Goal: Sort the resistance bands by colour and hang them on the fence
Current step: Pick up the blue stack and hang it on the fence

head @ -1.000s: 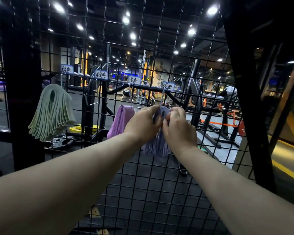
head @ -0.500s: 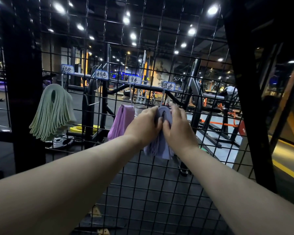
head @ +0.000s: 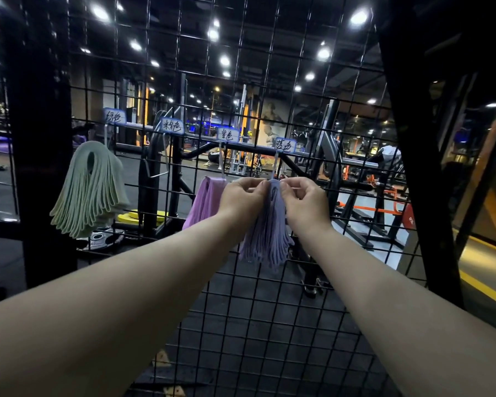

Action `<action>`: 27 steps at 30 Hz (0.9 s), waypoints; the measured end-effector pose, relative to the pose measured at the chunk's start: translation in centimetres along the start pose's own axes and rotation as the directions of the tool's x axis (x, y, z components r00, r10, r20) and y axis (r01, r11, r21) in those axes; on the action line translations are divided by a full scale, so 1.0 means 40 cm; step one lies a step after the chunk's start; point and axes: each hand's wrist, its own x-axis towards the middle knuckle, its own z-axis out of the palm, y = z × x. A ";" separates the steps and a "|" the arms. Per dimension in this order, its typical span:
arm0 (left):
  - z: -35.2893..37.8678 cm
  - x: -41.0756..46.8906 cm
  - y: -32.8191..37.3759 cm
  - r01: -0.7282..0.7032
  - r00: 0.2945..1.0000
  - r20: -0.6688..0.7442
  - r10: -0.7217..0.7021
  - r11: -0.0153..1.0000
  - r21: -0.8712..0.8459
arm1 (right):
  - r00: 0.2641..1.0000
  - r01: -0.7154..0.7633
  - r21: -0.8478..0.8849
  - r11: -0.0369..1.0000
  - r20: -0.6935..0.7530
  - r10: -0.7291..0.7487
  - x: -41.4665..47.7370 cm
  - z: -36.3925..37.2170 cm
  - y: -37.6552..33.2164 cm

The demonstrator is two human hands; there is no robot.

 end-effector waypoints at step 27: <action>-0.019 -0.110 -0.156 -0.048 0.997 0.075 0.017 0.894 0.445 | 0.958 0.018 -0.229 0.973 0.282 0.048 -0.146 0.033 0.099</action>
